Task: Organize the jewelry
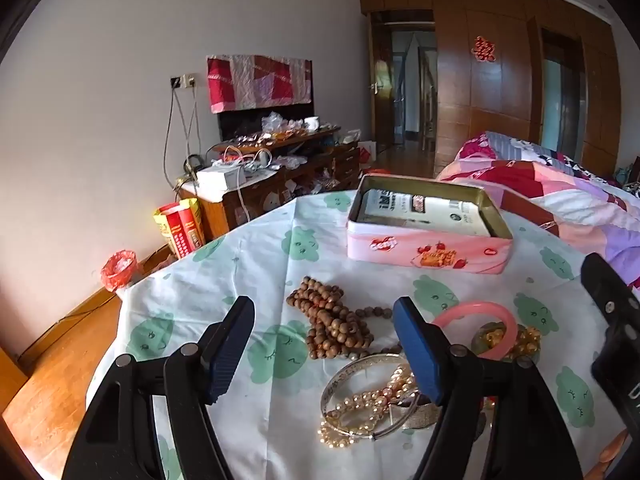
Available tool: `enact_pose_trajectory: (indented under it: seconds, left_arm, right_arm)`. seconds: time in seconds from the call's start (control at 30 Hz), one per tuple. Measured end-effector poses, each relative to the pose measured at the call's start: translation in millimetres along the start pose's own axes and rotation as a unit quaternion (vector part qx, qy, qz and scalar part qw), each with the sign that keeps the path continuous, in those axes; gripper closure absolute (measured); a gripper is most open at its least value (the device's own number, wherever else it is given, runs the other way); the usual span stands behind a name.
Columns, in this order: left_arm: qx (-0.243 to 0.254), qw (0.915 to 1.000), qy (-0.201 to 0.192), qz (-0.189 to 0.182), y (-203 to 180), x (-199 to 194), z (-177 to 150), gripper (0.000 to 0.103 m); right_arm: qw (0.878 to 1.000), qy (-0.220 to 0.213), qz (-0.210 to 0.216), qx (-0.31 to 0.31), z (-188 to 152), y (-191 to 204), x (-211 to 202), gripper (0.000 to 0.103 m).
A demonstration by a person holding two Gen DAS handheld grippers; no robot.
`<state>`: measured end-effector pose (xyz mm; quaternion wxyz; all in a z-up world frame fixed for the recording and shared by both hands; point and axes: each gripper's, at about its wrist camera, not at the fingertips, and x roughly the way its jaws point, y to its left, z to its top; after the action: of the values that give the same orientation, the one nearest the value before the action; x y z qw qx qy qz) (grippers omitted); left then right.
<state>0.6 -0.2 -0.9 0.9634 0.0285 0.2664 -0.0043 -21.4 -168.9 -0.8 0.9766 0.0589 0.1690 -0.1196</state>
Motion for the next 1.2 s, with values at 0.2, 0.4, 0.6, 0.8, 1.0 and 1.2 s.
enact_pose_trajectory:
  seconds: [0.2, 0.4, 0.6, 0.8, 1.0, 1.2]
  left_arm:
    - [0.003, 0.9998, 0.012, -0.015, -1.4, -3.8, -12.4, 0.031]
    - [-0.011, 0.9997, 0.02, -0.011, 2.3, 4.2, -6.3, 0.031]
    - [-0.014, 0.9997, 0.014, -0.011, 3.9, 1.3, -6.7, 0.031]
    - [-0.014, 0.9998, 0.013, -0.01, 4.5, -0.2, -6.1, 0.031]
    - [-0.014, 0.9998, 0.014, -0.01, 3.7, -0.5, -6.0, 0.031]
    - [-0.014, 0.9998, 0.013, -0.01, 4.4, -0.1, -6.0, 0.031]
  right_arm:
    - [1.0, 0.0, 0.001, -0.004, -0.7, 1.2, 0.6, 0.0]
    - [1.0, 0.001, 0.001, 0.002, -0.7, -2.3, 1.8, 0.0]
    - [1.0, 0.001, 0.0, 0.002, -0.7, -1.5, 1.7, 0.0]
    - [1.0, 0.001, 0.0, 0.002, -0.7, -1.6, 1.5, 0.0]
    - [1.0, 0.001, 0.0, 0.001, -0.7, -1.4, 1.4, 0.0]
    - [1.0, 0.001, -0.001, 0.001, -0.7, -1.8, 1.0, 0.0]
